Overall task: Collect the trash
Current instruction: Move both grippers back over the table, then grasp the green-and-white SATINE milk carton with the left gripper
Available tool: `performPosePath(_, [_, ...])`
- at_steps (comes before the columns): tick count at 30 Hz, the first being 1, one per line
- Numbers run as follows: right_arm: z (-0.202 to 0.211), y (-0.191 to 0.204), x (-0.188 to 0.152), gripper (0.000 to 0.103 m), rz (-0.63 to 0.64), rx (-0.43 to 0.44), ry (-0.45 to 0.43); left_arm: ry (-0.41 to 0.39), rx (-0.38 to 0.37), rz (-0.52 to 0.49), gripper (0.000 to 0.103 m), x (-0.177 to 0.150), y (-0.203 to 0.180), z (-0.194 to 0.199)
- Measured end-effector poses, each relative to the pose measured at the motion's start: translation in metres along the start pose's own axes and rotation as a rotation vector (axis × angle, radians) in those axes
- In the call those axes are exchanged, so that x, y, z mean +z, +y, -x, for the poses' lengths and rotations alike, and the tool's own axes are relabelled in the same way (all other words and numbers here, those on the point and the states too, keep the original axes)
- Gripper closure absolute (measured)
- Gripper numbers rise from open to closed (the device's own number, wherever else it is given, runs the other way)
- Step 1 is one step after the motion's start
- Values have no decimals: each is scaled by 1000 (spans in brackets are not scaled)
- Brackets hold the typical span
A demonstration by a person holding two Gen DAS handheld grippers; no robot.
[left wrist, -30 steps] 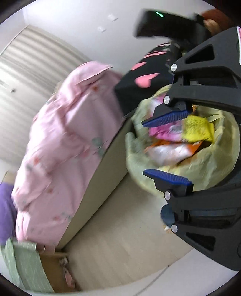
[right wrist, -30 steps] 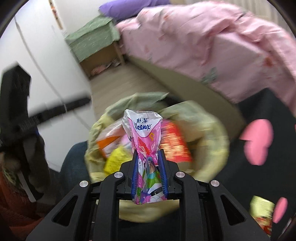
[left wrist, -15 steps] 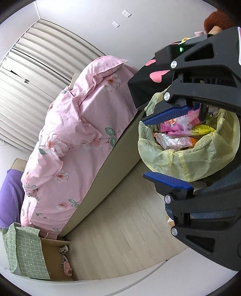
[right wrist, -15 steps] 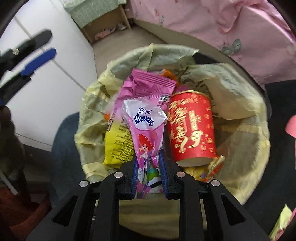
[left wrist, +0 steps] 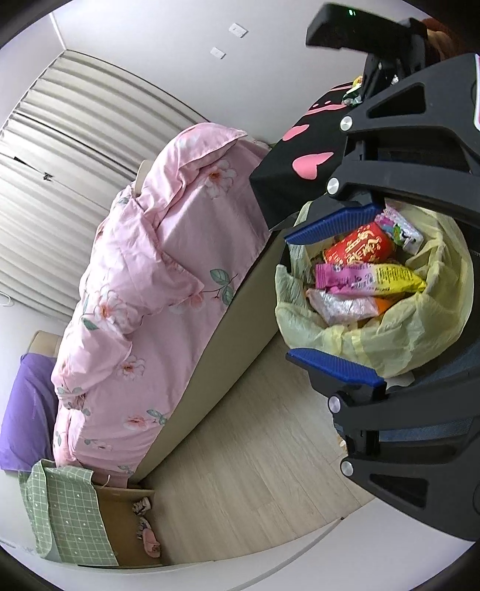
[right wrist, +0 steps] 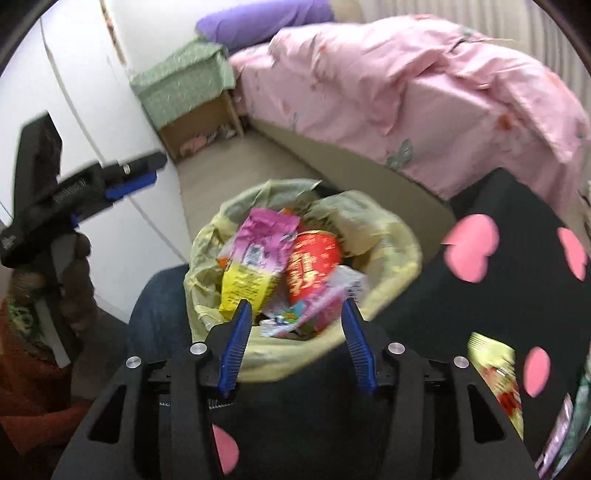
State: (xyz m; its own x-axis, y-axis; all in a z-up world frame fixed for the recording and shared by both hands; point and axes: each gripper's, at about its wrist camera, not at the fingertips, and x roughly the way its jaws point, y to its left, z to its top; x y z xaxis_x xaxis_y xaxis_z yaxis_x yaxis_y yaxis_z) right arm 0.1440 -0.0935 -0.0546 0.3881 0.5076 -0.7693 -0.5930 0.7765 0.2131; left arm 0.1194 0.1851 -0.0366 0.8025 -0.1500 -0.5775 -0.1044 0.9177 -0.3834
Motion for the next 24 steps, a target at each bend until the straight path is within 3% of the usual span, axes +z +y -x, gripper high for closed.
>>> performPosePath(3, [34,-14,-15,55,-39,-51,-85,17,-10,-36,48,-2,-16,-1])
performPosePath(6, [67,-34,-36,43,-91,-113,-184,49,-39,-96,48,-10,-41,-5])
performPosePath(9, [107,-53,-71,42,-135,-182,-274,105,-96,-143,48,-23,-72,-14])
performPosePath(14, [143,-79,-116,41,-176,-325,-231,220,-206,-279,48,-57,-144,-35])
performPosePath(16, [162,-91,-137,41,-200,-403,-248,260,-253,-320,48,-68,-166,-40])
performPosePath(24, [210,-149,-209,41,-386,-569,-298,370,-432,-482,46,-97,-279,-68])
